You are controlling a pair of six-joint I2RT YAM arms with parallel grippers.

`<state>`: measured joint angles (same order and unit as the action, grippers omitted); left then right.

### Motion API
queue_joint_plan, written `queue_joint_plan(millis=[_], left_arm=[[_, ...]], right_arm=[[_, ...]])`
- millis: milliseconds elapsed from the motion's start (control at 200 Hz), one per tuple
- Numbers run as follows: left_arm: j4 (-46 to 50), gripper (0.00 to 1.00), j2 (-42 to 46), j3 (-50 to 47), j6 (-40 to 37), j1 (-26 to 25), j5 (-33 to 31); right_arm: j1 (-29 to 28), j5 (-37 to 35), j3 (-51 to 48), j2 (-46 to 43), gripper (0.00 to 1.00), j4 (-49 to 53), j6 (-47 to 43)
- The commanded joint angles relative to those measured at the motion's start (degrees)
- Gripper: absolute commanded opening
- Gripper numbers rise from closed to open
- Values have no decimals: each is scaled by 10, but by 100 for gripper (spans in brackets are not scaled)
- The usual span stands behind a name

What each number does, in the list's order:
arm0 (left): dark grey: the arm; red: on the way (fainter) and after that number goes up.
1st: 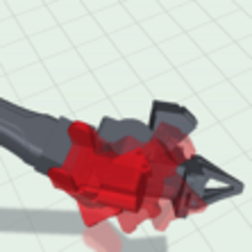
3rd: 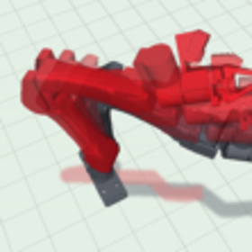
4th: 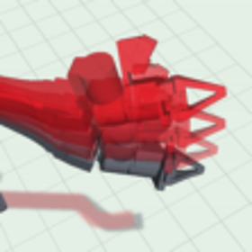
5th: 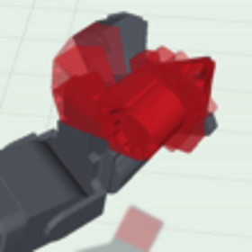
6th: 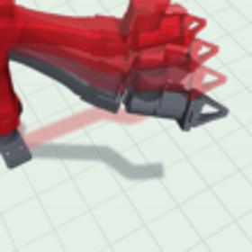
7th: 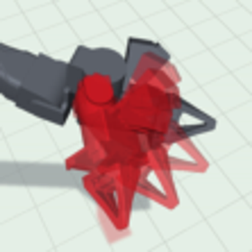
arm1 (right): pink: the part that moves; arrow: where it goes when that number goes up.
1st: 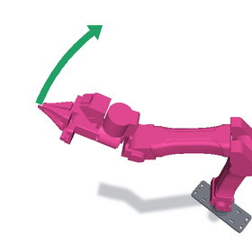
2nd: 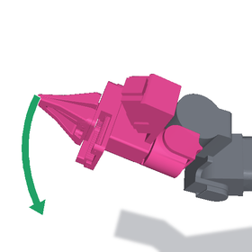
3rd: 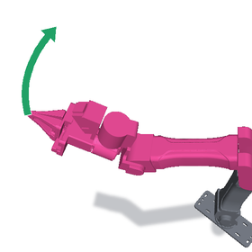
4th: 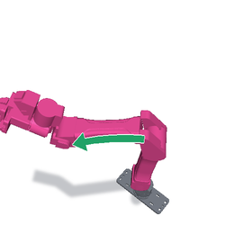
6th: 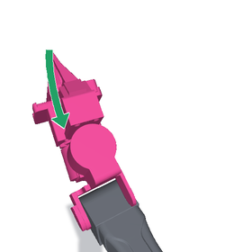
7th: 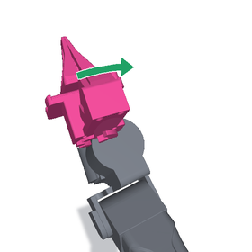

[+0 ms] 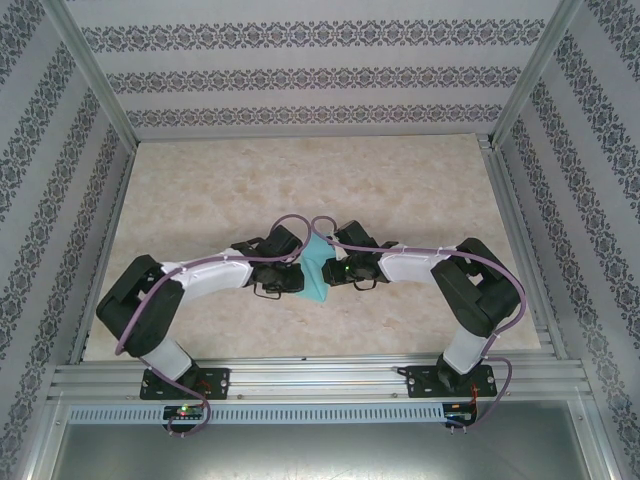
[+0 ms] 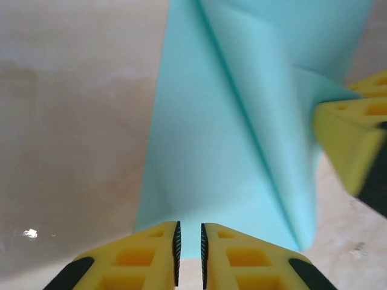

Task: Fold a paper plane with a square sheet of paper (pick it up from the middle)
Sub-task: Fold the triangle a second time at the center of the table.

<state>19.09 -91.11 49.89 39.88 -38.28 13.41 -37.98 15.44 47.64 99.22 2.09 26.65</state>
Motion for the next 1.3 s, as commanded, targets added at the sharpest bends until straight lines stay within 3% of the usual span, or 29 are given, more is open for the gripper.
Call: queue_joint_plan(millis=[0, 165, 385, 694, 1294], left_arm=[[-13, 22, 50, -9, 16, 25, 13], [-101, 20, 80, -46, 62, 75, 92], [-263, 15, 12, -45, 146, 102, 201], [-342, 14, -79, -18, 182, 101, 232], [-305, 14, -155, -8, 145, 102, 202]], right_arm=[[6, -14, -2, 26, 13, 14, -1], [6, -11, 2, 29, 13, 18, -2], [6, -11, 3, 35, 13, 17, 0], [6, -10, 3, 41, 13, 16, 1], [5, -8, 7, 46, 13, 18, 1]])
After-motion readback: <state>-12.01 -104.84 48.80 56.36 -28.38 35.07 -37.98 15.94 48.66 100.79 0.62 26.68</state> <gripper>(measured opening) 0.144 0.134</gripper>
